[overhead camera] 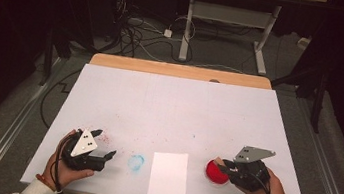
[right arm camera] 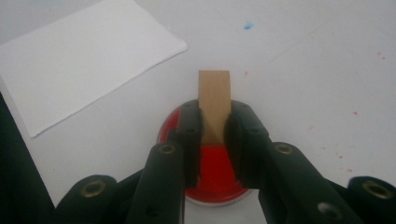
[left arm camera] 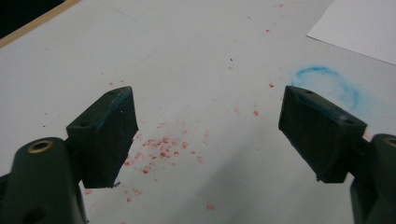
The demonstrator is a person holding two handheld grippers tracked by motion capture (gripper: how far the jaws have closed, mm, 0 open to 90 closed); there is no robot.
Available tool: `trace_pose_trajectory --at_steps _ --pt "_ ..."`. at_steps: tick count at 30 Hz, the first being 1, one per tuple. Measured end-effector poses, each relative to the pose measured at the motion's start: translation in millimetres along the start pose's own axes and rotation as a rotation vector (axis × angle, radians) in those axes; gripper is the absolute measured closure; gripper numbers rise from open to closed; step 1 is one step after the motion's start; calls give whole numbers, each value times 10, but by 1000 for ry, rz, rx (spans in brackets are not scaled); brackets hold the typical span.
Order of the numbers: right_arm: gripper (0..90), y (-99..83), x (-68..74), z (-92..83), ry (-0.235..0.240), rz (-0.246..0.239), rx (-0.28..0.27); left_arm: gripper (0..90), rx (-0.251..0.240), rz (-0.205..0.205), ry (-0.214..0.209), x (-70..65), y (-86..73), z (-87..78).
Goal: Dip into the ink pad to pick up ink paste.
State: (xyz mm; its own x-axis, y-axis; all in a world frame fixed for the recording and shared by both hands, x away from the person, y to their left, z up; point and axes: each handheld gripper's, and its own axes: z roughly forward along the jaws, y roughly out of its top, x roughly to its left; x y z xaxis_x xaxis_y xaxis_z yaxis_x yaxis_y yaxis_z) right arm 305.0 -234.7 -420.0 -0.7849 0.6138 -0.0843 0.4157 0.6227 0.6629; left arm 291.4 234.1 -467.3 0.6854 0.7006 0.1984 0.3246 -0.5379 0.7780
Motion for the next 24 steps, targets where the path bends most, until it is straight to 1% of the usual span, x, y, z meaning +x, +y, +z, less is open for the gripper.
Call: trace_pose_trajectory --at_steps 7,9,11,12,15,16,17,18,19,20,21,22,24 --pt "757 80 55 -30 6 -13 -26 189 0 -6 -4 18 -23 -1" --pt "757 110 67 -24 14 -22 -32 189 0 -6 -3 23 -22 -4" --pt "758 135 84 -17 14 -36 -36 189 0 -4 -2 26 -19 1" --pt "757 142 94 -14 17 -39 -36 189 -6 8 4 33 -17 6" --pt "757 156 111 -22 25 -41 -45 189 4 -7 -2 29 -26 11" --pt "757 162 113 -28 28 -46 -47 189 5 -7 -1 30 -29 11" --pt "757 169 121 -35 25 -47 -50 189 0 4 4 40 -29 10" --pt "757 177 125 -43 23 -50 -55 189 1 2 4 39 -31 9" --pt "757 181 128 -46 30 -51 -57 189 7 -8 1 32 -36 5" --pt "757 188 138 -49 31 -52 -60 189 0 3 6 38 -34 1" --pt "757 194 144 -52 28 -58 -61 189 6 -9 1 31 -39 -3" --pt "757 201 150 -53 31 -59 -63 189 3 3 5 35 -37 -4" --pt "757 214 168 -53 33 -63 -70 189 3 5 6 31 -40 -4"
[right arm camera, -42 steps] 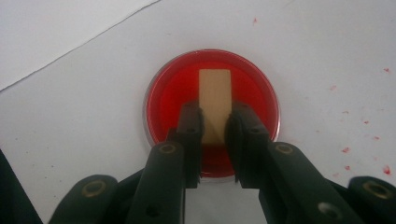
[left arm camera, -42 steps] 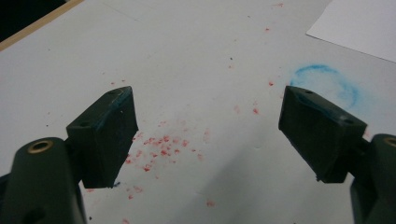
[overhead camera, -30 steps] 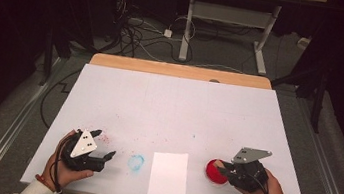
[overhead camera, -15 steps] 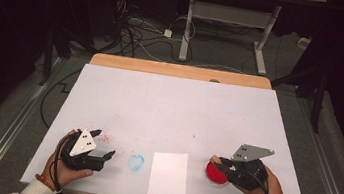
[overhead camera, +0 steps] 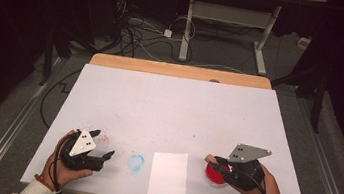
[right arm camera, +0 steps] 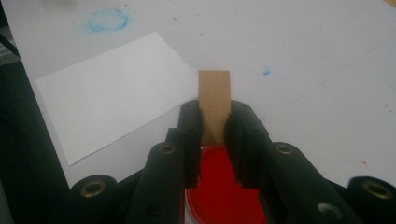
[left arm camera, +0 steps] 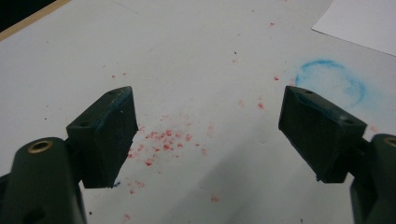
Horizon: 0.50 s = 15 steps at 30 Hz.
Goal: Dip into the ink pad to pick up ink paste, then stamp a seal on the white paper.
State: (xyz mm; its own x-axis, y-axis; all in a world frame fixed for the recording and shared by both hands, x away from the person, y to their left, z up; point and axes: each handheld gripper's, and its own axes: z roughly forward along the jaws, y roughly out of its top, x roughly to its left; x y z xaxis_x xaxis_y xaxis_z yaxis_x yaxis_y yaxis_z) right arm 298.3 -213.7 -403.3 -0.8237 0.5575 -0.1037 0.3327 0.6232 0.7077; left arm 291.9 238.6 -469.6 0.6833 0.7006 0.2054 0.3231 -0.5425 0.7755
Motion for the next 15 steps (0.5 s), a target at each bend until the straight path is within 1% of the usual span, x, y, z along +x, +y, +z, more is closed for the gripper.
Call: trace_pose_trajectory --at_steps 1,2,4,6,7,8,10,11,12,13,14,15 --pt "758 7 4 -1 2 -4 -3 189 2 0 -1 -4 0 -3" --pt "757 15 9 -4 13 -4 -9 189 8 -9 -4 -14 -4 -7" --pt "757 38 30 -12 14 -6 -19 189 8 -11 -5 -13 -3 -10" --pt "757 64 48 -7 27 -10 -31 189 8 -14 -2 -12 -1 -4" --pt "757 78 57 1 28 -15 -31 189 2 -1 2 -6 2 -2" --pt "757 93 65 14 34 -19 -31 189 11 -11 -3 -14 -3 -3" --pt "757 124 84 45 45 -28 -34 189 11 -11 -1 -17 -6 -9" --pt "757 141 97 65 54 -29 -34 189 4 0 4 -10 -4 -13" --pt "757 156 111 85 63 -35 -34 189 4 -2 5 -11 -5 -16" --pt "757 172 128 107 69 -39 -31 189 10 -14 2 -18 -8 -19" --pt "757 187 142 132 75 -43 -30 189 12 -13 3 -19 -8 -18" --pt "757 201 156 164 88 -46 -28 189 8 -2 6 -16 -3 -16"
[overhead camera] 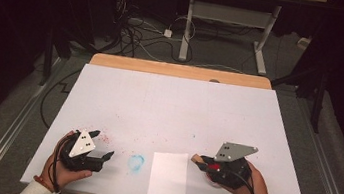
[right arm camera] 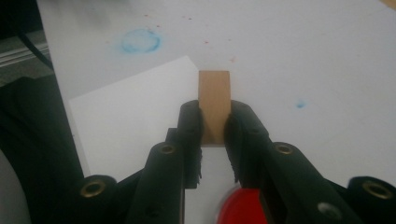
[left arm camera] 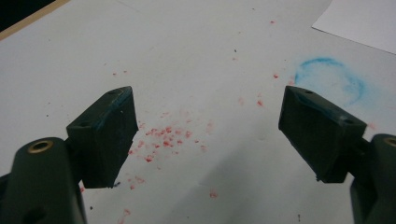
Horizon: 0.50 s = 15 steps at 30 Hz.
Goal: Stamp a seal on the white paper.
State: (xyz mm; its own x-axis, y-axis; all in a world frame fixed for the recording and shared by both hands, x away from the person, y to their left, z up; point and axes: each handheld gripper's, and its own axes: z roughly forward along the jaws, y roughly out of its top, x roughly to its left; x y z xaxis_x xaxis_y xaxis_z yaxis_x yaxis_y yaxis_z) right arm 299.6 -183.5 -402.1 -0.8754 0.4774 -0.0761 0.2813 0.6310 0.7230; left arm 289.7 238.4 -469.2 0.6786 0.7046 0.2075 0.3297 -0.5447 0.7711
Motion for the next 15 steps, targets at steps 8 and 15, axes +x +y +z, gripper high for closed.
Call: trace_pose_trajectory --at_steps 8,15 --pt "757 95 133 224 50 -52 40 198 -4 16 7 -38 27 -13" --pt "757 170 232 434 97 -88 85 201 4 8 -2 -40 18 -12"
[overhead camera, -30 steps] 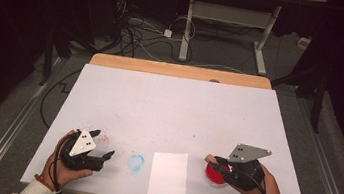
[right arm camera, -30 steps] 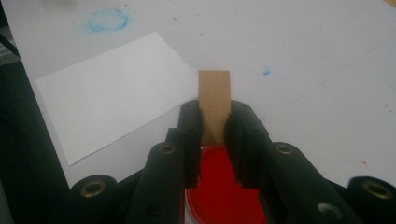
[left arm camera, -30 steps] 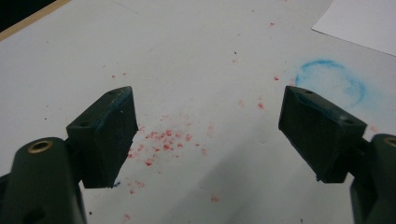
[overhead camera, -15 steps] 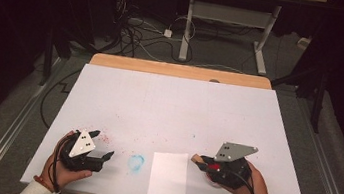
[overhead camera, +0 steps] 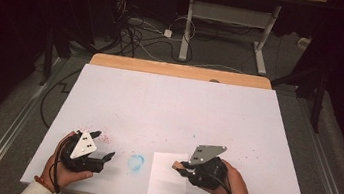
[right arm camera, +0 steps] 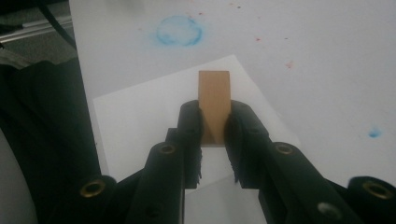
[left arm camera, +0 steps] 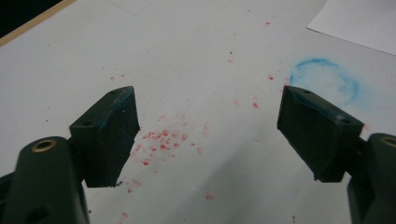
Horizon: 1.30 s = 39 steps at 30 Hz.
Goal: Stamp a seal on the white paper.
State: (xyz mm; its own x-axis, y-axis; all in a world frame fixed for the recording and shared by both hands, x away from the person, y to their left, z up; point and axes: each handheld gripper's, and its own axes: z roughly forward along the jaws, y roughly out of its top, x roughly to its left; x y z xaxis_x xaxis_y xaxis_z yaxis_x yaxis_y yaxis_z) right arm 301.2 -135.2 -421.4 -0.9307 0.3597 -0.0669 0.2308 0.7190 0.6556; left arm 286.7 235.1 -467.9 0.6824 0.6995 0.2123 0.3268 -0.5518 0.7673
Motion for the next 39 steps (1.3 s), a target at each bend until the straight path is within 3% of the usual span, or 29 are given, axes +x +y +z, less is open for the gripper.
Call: trace_pose_trajectory --at_steps 5,17,25,26,29,34,39 --pt "756 44 38 151 24 -13 45 200 0 -2 -3 4 -6 1" --pt "756 52 35 306 60 -30 115 201 3 12 0 9 -2 14" --pt "757 86 37 383 22 -51 181 200 3 9 2 9 -6 7" --pt "757 89 26 392 28 -46 174 200 6 -5 -3 3 -9 6" --pt "758 98 -10 422 27 -34 192 200 5 11 2 9 -7 7" --pt "759 84 -18 517 34 -38 225 201 15 -1 -2 5 -11 3" --pt "759 75 -35 532 45 -30 223 201 9 8 3 15 -11 4"
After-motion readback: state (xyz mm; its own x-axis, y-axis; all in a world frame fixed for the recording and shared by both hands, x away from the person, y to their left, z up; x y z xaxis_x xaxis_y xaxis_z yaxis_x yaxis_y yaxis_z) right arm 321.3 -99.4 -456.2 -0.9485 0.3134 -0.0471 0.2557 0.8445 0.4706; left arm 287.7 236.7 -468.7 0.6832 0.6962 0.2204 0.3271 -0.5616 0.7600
